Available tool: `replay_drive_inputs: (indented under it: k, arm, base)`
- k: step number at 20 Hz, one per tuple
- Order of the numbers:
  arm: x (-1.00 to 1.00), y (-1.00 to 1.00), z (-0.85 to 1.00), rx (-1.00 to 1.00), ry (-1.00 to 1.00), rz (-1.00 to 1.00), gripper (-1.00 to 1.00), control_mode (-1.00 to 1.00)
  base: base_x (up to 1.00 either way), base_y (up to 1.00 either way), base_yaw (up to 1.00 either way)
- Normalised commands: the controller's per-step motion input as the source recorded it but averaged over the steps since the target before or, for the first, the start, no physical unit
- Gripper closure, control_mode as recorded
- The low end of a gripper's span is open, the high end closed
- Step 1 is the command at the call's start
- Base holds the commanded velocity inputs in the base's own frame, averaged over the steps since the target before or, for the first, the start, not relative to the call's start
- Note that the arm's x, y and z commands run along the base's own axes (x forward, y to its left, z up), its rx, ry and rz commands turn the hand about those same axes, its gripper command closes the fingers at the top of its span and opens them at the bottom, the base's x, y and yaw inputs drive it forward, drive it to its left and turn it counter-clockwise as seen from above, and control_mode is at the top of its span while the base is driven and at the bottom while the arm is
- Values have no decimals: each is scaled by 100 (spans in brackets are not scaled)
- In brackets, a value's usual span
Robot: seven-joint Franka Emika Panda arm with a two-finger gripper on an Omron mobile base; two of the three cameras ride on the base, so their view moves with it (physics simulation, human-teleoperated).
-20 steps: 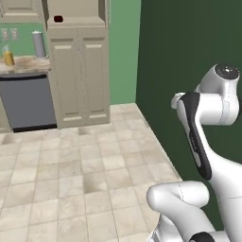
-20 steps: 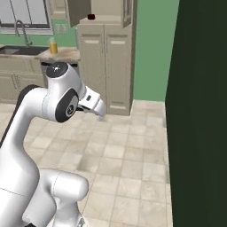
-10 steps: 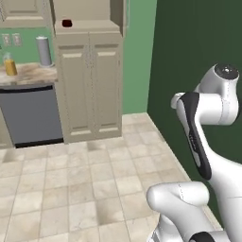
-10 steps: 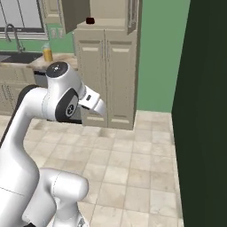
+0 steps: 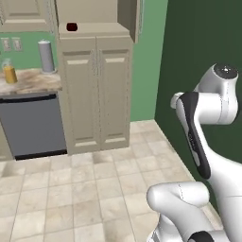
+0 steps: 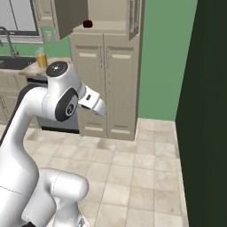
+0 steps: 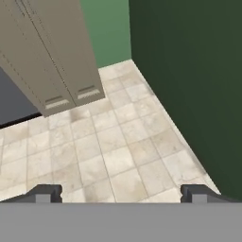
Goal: There is a tray on the dining counter. Grab the cup, mug, and pitcher and place them on the tray. The pitcher may be placed next to the tray if it cannot fit the tray.
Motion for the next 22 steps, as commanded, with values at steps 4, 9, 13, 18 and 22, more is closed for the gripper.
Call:
replay_drive_inputs:
  k: [4,9,13,18,22]
  arm:
    - [0,0,0,0,0,0,-100,100]
    - [0,0,0,0,0,0,-100,100]
    - [0,0,0,0,0,0,-100,100]
    - [0,0,0,0,0,0,-100,100]
    - [0,0,0,0,0,0,-100,100]
  base:
    - [47,29,0]
    - [75,28,0]
    - [90,31,0]
    - [93,37,0]
    - [96,39,0]
